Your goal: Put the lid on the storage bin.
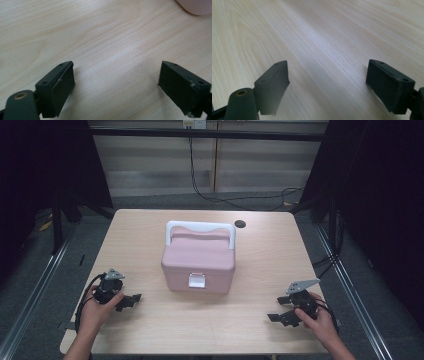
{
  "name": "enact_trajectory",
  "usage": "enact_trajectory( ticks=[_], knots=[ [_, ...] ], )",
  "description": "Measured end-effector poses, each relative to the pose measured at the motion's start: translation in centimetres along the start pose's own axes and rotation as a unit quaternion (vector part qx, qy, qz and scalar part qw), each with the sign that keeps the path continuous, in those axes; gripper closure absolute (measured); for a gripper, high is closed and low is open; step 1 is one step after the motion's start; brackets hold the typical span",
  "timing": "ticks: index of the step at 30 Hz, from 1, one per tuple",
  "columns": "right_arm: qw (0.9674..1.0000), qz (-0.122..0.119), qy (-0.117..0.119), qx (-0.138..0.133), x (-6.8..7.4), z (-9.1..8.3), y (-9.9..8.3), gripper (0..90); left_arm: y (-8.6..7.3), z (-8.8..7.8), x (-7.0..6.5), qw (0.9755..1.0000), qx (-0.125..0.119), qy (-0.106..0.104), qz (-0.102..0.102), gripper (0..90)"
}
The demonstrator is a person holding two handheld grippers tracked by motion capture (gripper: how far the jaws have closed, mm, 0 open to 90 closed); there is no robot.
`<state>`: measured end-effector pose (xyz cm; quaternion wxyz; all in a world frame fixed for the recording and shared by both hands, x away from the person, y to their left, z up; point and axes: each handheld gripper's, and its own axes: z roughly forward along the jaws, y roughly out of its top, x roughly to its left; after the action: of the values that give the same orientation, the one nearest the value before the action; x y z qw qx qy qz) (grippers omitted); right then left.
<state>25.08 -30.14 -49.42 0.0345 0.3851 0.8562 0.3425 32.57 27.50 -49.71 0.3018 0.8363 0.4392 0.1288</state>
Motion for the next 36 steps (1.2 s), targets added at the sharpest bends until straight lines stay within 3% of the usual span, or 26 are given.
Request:
enact_trajectory(
  ticks=[5,14,25,36],
  knots=[
    [0.9998,-0.003,-0.001,-0.02,0.0,0.0,-0.6,17.7,-0.3,0.2,-0.3,0.9999,-0.01,0.003,0.012,7.7],
    [0.9992,-0.021,-0.005,-0.034,0.1,0.1,-1.0,17.4,-0.9,0.4,-0.5,0.9994,-0.025,-0.001,0.026,0.8],
    [0.9968,-0.058,-0.02,-0.051,0.4,0.3,-1.6,17.3,-1.4,0.5,-0.3,0.9982,-0.047,-0.005,0.035,0.0],
    [0.9954,-0.068,-0.024,-0.063,0.4,0.3,-2.0,17.3,-1.5,0.4,-0.4,0.9982,-0.049,-0.005,0.034,0.0]
  ],
)
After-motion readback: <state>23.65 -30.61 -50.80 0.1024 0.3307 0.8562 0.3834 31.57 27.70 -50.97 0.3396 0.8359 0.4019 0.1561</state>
